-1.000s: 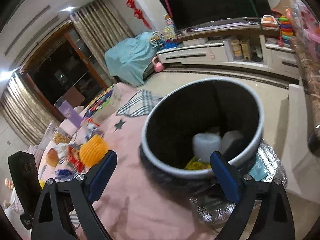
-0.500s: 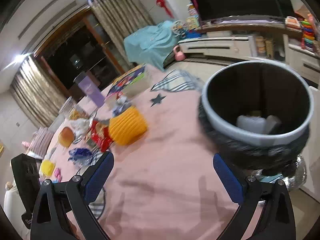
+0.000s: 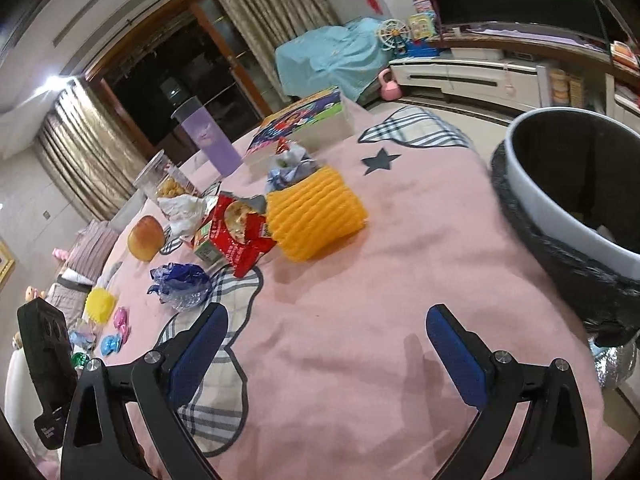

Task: Collect trash
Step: 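Move both open tools back over the table, then grasp the blue plastic bag with the left tool while the right tool grasps the orange foam net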

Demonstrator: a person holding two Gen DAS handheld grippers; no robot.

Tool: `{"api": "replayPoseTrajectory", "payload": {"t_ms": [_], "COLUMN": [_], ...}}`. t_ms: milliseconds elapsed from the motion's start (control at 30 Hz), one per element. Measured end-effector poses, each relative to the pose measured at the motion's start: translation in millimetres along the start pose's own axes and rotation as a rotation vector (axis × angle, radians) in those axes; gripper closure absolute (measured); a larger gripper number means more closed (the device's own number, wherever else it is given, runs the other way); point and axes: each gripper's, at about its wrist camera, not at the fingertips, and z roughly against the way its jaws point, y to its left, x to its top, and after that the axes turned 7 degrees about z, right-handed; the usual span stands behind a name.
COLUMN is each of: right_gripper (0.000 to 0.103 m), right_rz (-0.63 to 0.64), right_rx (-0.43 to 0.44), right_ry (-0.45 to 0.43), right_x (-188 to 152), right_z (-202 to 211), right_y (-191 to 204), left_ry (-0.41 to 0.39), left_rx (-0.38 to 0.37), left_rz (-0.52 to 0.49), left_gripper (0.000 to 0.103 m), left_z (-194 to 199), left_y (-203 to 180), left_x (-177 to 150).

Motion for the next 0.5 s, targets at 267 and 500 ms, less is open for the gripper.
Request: {"api": "replayPoseTrajectory", "payload": {"t_ms": [267,500], "right_gripper": [0.003,0.003], "right_rz": [0.038,0.070], "right_rx": [-0.001,-0.009], "right_ry": [0.005,0.026], "right_x": [7.3,17.3], "right_z": [-12.3,-27.9], "right_y": [5.8,6.4], "left_ry": [-0.013,-0.040], "left_rx": [0.037,0.045], "left_rz": [0.069,0.116], "left_gripper": [0.034,0.032], "left_z": [-2.1,-5.8], "left_y": [16.6,19.6], "left_x": [15.3,29.7]}}
